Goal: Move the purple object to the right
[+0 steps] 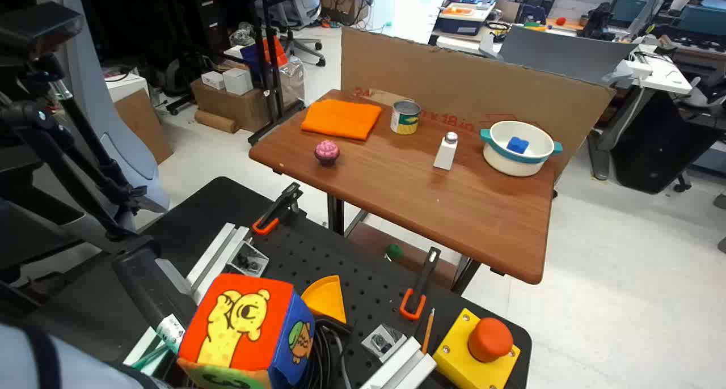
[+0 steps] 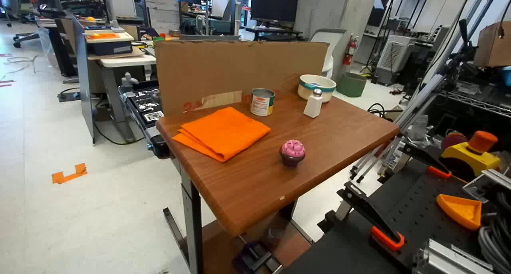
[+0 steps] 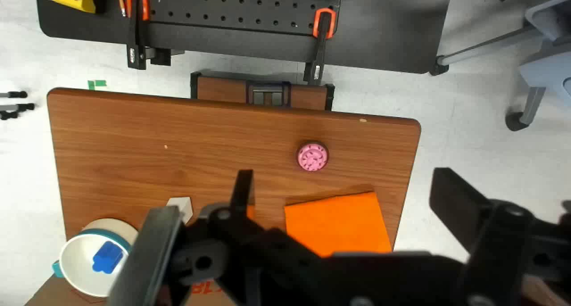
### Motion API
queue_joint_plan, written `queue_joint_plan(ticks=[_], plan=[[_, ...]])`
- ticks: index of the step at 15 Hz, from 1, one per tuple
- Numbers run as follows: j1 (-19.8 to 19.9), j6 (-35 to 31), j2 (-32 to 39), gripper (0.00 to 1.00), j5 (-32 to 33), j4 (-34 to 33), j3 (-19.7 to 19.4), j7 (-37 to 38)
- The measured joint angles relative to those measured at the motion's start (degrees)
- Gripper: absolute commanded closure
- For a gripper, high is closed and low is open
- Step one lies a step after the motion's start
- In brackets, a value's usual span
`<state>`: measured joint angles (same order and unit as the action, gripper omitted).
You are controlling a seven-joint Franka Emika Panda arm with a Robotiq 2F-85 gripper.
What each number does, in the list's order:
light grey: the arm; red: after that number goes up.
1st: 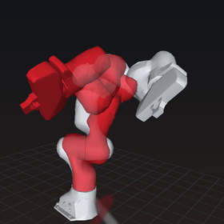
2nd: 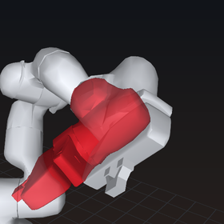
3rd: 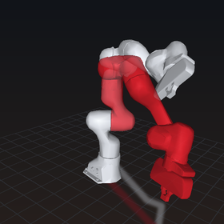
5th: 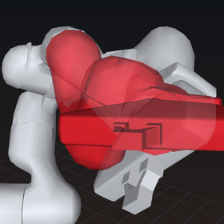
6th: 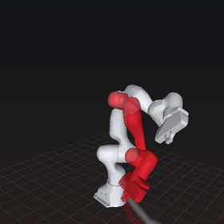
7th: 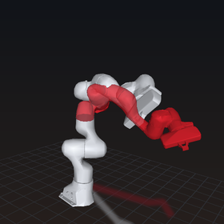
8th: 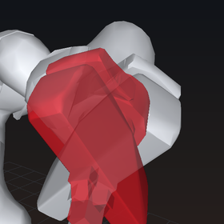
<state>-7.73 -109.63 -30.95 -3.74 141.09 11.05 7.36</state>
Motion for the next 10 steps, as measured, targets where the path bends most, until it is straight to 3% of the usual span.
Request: queue_joint_plan(ticks=[10], plan=[[0.06,-0.01,0.49,0.00,0.15,-0.13,-0.04,0.00]])
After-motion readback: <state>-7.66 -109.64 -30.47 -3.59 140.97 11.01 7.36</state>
